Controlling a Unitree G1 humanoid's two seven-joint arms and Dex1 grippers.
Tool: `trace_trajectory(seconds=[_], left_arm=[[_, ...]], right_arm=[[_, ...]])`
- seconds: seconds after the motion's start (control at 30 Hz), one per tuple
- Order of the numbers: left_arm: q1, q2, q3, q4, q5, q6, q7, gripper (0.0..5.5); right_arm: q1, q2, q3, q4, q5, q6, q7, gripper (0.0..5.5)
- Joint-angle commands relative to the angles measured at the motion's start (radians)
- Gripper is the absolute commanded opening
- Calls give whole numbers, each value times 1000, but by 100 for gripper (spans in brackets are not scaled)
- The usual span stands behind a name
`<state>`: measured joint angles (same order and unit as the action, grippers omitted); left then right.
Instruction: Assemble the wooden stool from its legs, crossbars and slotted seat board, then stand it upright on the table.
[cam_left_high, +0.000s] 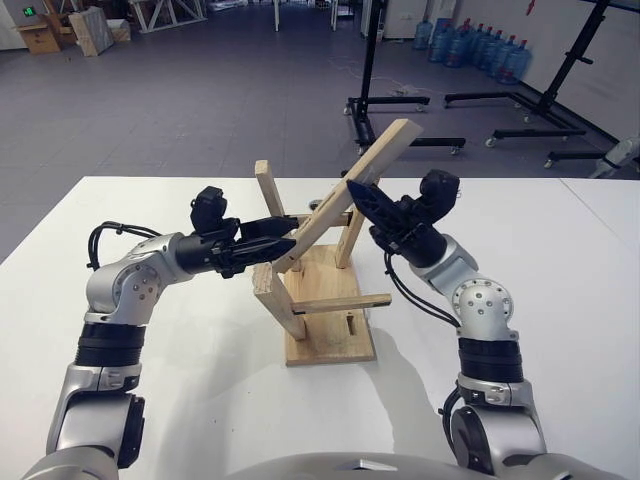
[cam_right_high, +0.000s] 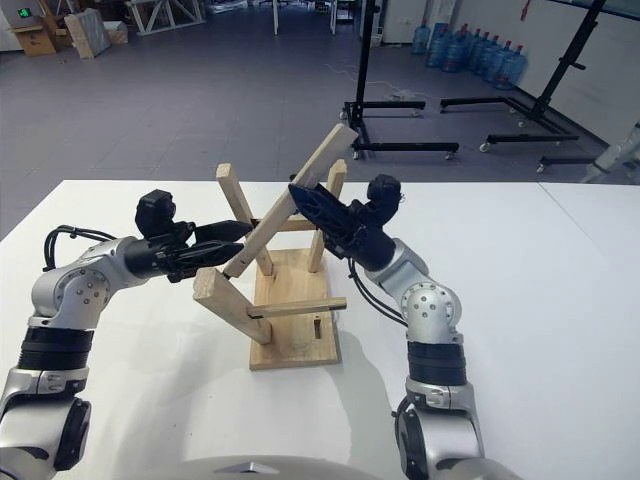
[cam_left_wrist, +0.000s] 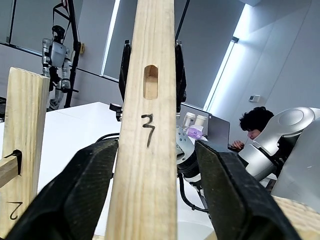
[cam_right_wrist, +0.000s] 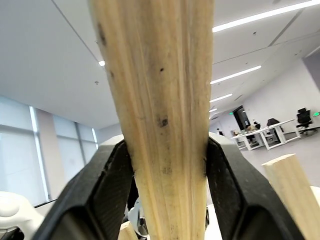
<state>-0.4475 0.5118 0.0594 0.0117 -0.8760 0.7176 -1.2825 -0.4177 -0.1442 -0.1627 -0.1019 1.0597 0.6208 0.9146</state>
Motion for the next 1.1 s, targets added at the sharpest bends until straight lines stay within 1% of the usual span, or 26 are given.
trace_trajectory(seconds=[0.03,0.13,0.23,0.37,0.43,0.53,0.6,0.7,0.77,0.83,0.9,1.1], left_arm=[[20,24,33,33,41,-21,40,348],[85,33,112,22,42,-55,88,382],[167,29,211,-10,18,-81,145,382],[236,14,287,-38,-2,-101,202,382],[259,9,309,-46,-8,-106,221,382],[261,10,317,-46,-7,-108,246,382],[254,11,313,-52,-9,-106,258,382],[257,9,301,-57,-2,-114,264,382],[264,10,301,-65,-5,-116,266,382],[274,10,302,-72,-9,-118,266,382],[281,8,302,-81,-10,-118,270,382],[285,-10,277,-160,-23,-111,298,382]], right_arm=[[19,-66,-18,-76,-13,-10,13,207],[72,-212,-94,-63,-31,-1,78,207],[134,-332,-130,24,-71,1,157,207],[214,-372,-105,72,-120,-9,218,207],[260,-373,-65,79,-157,-30,270,207],[293,-394,13,139,-259,-102,368,206],[279,-426,45,172,-332,-175,416,205],[250,-484,47,201,-392,-264,466,205],[234,-504,37,198,-400,-288,472,205],[215,-520,30,163,-413,-313,468,205],[203,-535,31,73,-406,-296,449,205],[172,-592,84,-76,-422,-231,428,205]])
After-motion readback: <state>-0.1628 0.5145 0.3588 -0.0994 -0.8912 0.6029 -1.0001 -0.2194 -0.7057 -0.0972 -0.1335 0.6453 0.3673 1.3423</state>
